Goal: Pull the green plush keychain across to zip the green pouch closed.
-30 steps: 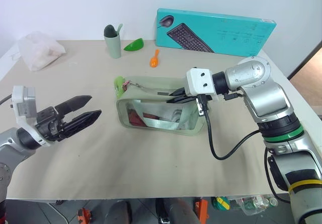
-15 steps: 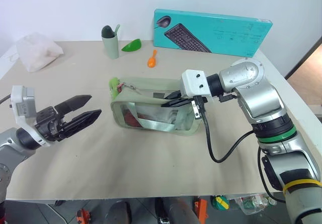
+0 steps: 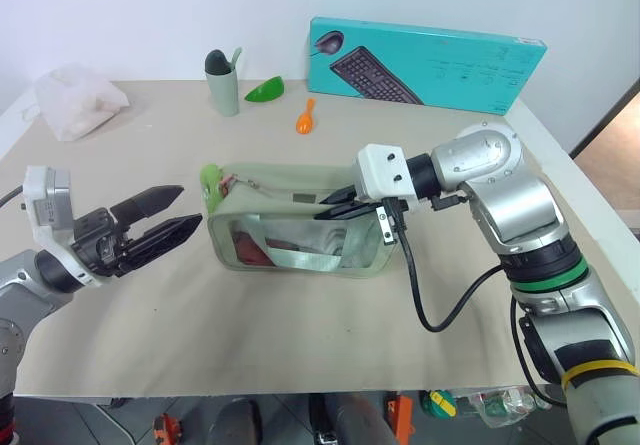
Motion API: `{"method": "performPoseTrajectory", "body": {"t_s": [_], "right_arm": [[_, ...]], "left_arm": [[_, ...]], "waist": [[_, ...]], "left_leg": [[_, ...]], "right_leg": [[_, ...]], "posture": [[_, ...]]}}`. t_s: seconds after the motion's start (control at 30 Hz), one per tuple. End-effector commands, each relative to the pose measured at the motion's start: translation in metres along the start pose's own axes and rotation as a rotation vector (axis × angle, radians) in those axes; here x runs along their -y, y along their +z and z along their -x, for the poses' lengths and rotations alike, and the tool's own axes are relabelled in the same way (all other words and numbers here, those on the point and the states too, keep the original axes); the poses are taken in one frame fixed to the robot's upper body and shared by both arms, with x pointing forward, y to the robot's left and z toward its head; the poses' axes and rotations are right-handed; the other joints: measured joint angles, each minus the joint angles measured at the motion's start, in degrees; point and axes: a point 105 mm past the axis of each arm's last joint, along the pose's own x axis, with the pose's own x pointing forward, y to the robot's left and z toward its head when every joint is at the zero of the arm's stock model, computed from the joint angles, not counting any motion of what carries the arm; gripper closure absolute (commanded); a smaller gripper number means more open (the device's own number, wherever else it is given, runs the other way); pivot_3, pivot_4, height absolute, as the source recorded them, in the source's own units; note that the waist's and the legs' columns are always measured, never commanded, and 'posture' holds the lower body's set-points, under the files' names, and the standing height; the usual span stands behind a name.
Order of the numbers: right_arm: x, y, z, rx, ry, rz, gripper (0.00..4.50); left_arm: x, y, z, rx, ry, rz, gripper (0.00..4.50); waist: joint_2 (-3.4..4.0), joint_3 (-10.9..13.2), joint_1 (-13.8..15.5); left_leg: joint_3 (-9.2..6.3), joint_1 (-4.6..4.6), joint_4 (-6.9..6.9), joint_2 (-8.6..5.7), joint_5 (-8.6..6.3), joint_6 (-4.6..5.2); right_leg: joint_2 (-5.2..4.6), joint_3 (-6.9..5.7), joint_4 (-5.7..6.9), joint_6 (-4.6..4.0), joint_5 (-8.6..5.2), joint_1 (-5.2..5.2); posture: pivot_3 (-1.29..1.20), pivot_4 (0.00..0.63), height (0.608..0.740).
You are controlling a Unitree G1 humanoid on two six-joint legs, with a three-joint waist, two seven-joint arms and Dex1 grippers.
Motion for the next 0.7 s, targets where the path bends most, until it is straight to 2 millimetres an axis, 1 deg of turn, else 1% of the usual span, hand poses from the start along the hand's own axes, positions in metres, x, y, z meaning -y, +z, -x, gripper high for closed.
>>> {"method": "performPoseTrajectory", "body": {"t_s": [0.03,0.1,0.17,0.23,0.27,0.3,0.37,0.4,0.47,0.53,0.7], "right_arm": [[-0.006,0.008,-0.003,0.021,0.026,0.025,2.74],[-0.006,0.008,-0.004,0.031,0.022,0.015,2.07],[0.011,0.013,0.003,0.055,-0.067,0.003,1.34],[0.026,0.023,0.018,0.128,-0.136,-0.051,0.74],[0.029,0.033,0.027,0.2,-0.144,-0.08,0.35],[0.031,0.043,0.04,0.283,-0.143,-0.125,0.04],[0.03,0.053,0.056,0.366,-0.137,-0.169,0.04],[0.028,0.053,0.064,0.377,-0.137,-0.177,0.04],[0.018,0.049,0.08,0.375,-0.141,-0.209,0.04],[0.008,0.036,0.094,0.324,-0.169,-0.253,0.04],[-0.015,-0.005,0.114,0.116,-0.247,-0.361,0.04]], "left_arm": [[0.002,0.007,-0.002,0.017,-0.016,-0.037,0.4],[0.002,0.007,-0.002,0.017,-0.016,-0.037,0.4],[0.002,0.006,-0.002,0.019,-0.017,-0.035,0.4],[0.003,0.006,-0.003,0.021,-0.021,-0.032,0.4],[0.003,0.006,-0.004,0.022,-0.023,-0.032,0.4],[0.003,0.005,-0.004,0.024,-0.027,-0.03,0.4],[0.004,0.005,-0.005,0.024,-0.034,-0.027,0.4],[0.005,0.005,-0.006,0.023,-0.042,-0.026,0.4],[0.008,0.003,-0.01,0.009,-0.075,-0.024,0.4],[0.014,0.002,-0.014,-0.015,-0.12,-0.031,0.4],[0.023,0.007,-0.019,-0.039,-0.193,-0.056,0.4]], "waist": [[-0.03,-0.02,0.01],[-0.04,-0.02,0.02],[-0.05,-0.03,0.0],[-0.05,-0.03,0.0],[-0.04,-0.02,0.02],[-0.05,-0.02,0.08],[-0.05,-0.02,0.15],[-0.05,-0.02,0.16],[-0.05,-0.02,0.19],[-0.08,-0.04,0.28],[-0.07,-0.03,0.3]], "left_leg": [[-0.01,0.0,0.01,0.0,0.0,0.0],[-0.01,0.01,0.02,0.0,0.0,0.0],[-0.01,0.02,0.03,-0.02,0.0,0.0],[-0.01,0.04,0.04,-0.03,0.01,-0.01],[0.0,0.03,0.05,-0.05,0.02,-0.04],[-0.02,0.01,0.05,-0.06,0.04,-0.06],[-0.04,-0.03,0.05,-0.06,0.04,-0.06],[-0.04,-0.05,0.05,-0.05,0.03,-0.05],[-0.08,-0.1,0.04,-0.07,0.01,-0.03],[-0.08,-0.14,0.03,-0.14,-0.01,0.0],[-0.06,-0.18,0.06,-0.25,-0.03,0.0]], "right_leg": [[0.0,-0.01,0.0,0.0,0.0,0.01],[-0.01,-0.02,0.0,0.0,0.0,0.02],[-0.01,-0.02,0.0,0.0,0.0,0.03],[-0.01,-0.02,0.0,0.01,0.01,0.04],[-0.01,-0.02,0.01,0.01,0.02,0.04],[-0.01,-0.03,0.01,0.01,0.03,0.03],[-0.02,-0.04,0.0,0.01,0.03,0.02],[-0.03,-0.04,0.0,0.01,0.02,0.02],[-0.09,-0.07,-0.03,0.03,0.0,0.02],[-0.17,-0.07,-0.07,0.1,-0.05,0.03],[-0.3,-0.04,-0.09,0.17,-0.08,0.03]], "posture": [[0.0,0.15,0.74],[0.0,0.15,0.74],[0.0,0.15,0.74],[0.0,0.15,0.74],[0.0,0.15,0.74],[0.0,0.15,0.74],[0.0,0.15,0.74],[0.0,0.15,0.74],[0.0,0.15,0.74],[0.0,0.15,0.74],[0.0,0.15,0.74]]}}
